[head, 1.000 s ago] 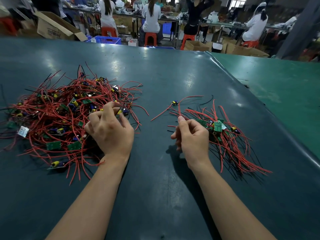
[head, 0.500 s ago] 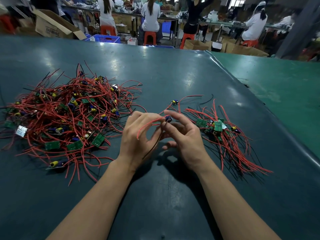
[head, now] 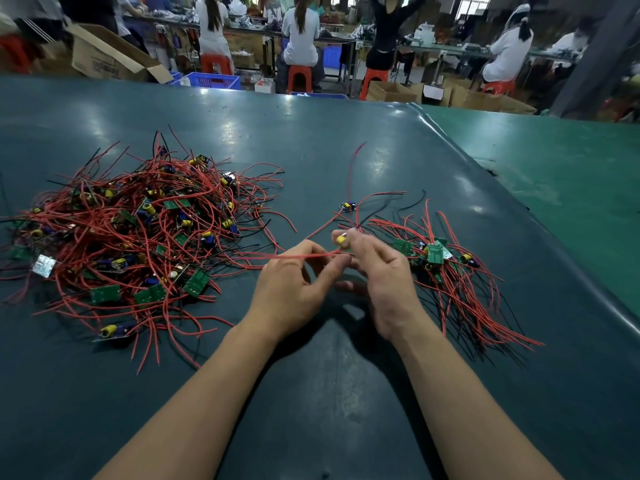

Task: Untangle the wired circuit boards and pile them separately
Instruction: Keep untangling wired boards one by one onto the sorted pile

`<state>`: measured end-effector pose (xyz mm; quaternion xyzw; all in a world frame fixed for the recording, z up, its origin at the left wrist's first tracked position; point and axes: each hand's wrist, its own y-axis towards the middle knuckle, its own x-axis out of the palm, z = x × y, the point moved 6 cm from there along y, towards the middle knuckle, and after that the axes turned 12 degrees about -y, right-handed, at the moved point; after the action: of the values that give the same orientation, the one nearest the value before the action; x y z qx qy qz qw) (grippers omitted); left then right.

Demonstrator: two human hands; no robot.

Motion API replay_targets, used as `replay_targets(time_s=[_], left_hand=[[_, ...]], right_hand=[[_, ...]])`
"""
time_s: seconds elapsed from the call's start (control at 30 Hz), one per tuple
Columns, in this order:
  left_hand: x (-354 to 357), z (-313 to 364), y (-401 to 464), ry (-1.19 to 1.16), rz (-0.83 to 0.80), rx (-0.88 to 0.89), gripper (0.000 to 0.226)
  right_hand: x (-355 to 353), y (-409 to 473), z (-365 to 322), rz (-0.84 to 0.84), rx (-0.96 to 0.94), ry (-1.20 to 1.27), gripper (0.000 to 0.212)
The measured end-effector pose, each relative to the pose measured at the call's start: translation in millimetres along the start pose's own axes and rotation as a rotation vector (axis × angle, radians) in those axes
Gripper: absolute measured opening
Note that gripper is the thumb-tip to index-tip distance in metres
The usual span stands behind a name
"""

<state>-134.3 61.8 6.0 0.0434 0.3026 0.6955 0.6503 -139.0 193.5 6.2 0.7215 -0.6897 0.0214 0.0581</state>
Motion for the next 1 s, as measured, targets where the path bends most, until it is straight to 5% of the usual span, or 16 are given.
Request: replay_targets(time_s=[0.23,0.47,0.77,1.0], left_hand=[[-4.4,-2.6,1.8,-0.353,0.052,-0.059,0.007],[-6.7,-3.6,5.0,-0.503,0.071,-0.129,0.009],[-7.6,-8.0,8.1,-0.451,0.044,-0.129,0.019],[-7.3,-10.1,8.1,-0.511,0.047,-0.159,0.016]], right_hand=[[-0.9,0.2,4.7,0.026,0.007,-0.088,0.015],[-0.5,0.0,3.2,0.036,-0.050,-0.107,0.025],[-1.5,3.7,2.7,0.095,-0.021,-0.065,0.012],[-7.1,6.5,4.8,0.154,0.042,-0.057,0.027]])
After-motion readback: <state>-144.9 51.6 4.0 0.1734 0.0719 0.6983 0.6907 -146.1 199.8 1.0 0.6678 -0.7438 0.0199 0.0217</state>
